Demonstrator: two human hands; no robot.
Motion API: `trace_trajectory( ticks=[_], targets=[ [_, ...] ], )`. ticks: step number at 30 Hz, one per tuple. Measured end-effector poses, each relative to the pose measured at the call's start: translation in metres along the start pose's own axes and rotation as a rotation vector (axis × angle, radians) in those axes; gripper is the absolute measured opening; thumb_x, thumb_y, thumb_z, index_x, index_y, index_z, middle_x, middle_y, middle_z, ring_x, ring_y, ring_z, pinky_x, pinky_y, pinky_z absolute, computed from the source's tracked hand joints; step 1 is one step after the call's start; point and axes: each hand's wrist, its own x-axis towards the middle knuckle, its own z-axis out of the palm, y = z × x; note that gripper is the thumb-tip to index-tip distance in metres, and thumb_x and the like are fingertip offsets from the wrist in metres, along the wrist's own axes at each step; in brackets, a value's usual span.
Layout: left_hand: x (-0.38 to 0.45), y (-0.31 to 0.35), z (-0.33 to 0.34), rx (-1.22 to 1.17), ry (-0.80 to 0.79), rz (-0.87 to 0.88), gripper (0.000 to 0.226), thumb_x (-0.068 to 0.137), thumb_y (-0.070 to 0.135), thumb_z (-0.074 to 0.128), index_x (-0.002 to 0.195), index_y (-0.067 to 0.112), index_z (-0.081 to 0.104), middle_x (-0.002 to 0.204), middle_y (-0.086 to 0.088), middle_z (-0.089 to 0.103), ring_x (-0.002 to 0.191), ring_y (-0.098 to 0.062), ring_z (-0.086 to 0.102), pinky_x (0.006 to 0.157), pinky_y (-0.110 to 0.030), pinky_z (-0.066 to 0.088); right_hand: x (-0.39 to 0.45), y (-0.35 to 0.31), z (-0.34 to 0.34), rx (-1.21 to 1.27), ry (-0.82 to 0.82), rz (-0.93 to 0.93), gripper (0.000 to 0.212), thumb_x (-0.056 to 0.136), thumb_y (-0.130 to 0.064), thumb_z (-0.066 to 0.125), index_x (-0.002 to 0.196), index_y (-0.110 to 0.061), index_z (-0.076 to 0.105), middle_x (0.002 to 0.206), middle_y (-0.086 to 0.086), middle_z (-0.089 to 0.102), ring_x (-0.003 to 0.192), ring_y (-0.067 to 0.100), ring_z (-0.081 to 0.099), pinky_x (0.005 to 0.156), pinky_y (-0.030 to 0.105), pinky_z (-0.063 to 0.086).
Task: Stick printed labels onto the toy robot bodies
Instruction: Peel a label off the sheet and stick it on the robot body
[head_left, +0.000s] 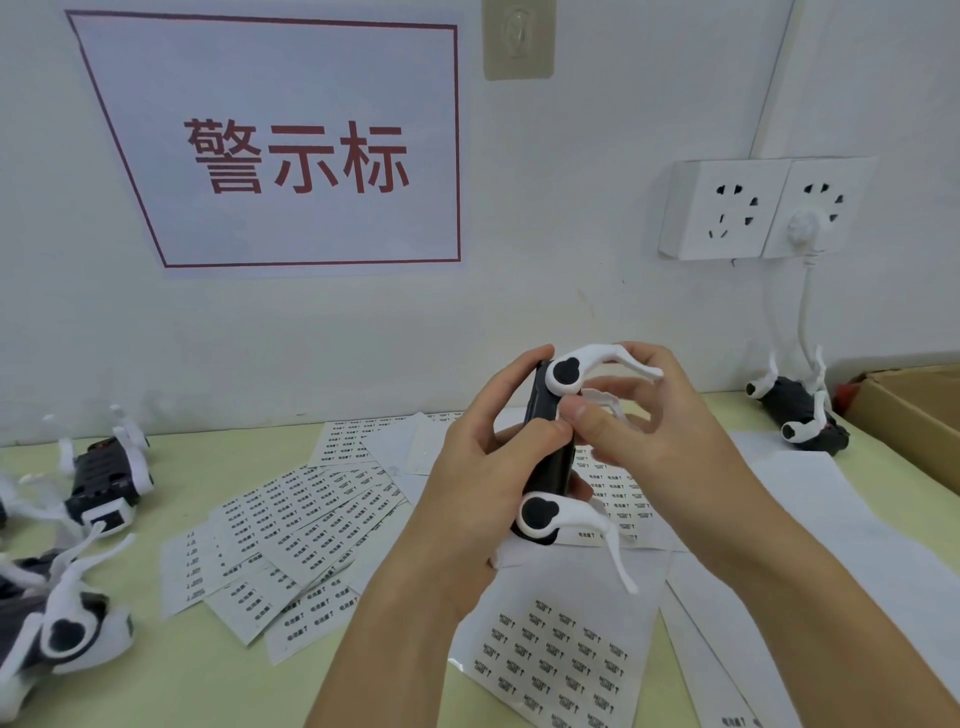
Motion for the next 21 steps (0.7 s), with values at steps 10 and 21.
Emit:
trace_trajectory(
  ticks=[10,21],
  targets=[
    [0.0016,-0.0062,-0.0045,-0.024,0.000,0.003,0.051,0.079,0.024,0.066,0.125,0.046,0.063,0.101,-0.004,0.076,0.069,-0.021,0.069,0.065,-0.032,0.056,0.0008,0.0015,0.0033,0.271,-0.161,0.120,0.023,0.096,-0.008,0.060,0.117,-0.013,0.065,0.119,0.013,0.068,0.093,0.021,0.067,0.096,0.048,0.051],
    [0.0027,-0.0035,-0.0022,0.005,0.062,0.021,0.038,0.078,0.026,0.063,0.112,0.041,0.068,0.094,-0.004,0.077,0.064,-0.024,0.070,0.061,-0.031,0.057,0.0012,0.0062,0.0055,0.244,-0.168,0.092,0.036,0.081,-0.021,0.075,0.117,-0.019,0.067,0.118,0.006,0.069,0.101,0.023,0.068,0.099,0.051,0.052]
  ],
)
